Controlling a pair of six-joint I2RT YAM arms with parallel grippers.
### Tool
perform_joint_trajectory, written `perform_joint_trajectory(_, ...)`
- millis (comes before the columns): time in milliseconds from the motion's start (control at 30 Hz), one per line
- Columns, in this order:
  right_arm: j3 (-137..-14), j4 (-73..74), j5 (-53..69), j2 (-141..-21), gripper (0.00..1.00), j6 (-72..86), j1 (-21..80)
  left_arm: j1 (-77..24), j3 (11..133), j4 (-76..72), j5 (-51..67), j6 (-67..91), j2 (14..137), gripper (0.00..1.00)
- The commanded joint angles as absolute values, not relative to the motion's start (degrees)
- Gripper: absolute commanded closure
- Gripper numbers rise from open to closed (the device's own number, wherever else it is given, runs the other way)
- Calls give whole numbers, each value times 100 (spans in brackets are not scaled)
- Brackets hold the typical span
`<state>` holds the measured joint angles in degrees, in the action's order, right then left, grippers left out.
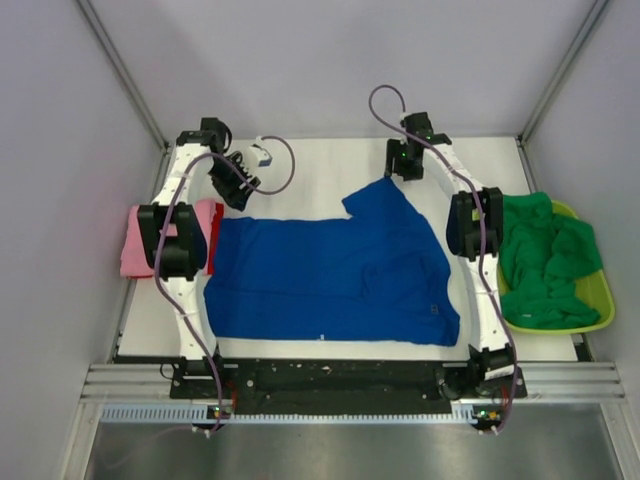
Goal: Fold and stack the t-shirts
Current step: Grap the side of the flattened tshirt furthest away from the robot with both arms
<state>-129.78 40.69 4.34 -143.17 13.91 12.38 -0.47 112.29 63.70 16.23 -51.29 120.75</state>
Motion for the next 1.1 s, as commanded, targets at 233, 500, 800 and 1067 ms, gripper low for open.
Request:
perform_joint_trajectory(233,-13254,3639,650,-14985,57,2144,1749,-44,11751,6750,1907,-5256,12788,32)
perform_joint_trajectory(500,-13087,3568,887,-14547,100,1943,1670,-35,11742,6785,1968,-5554,12884,31)
perform_joint_trajectory(800,-11964,3411,1626,-13027,100,1547,1635,-35,11821,6646,1846,-5687,13306,32)
perform_joint_trajectory(1067,-10926,3287,1837,-12068,100,1345,1635,-70,12156,7020,1898,-5703,13667,43)
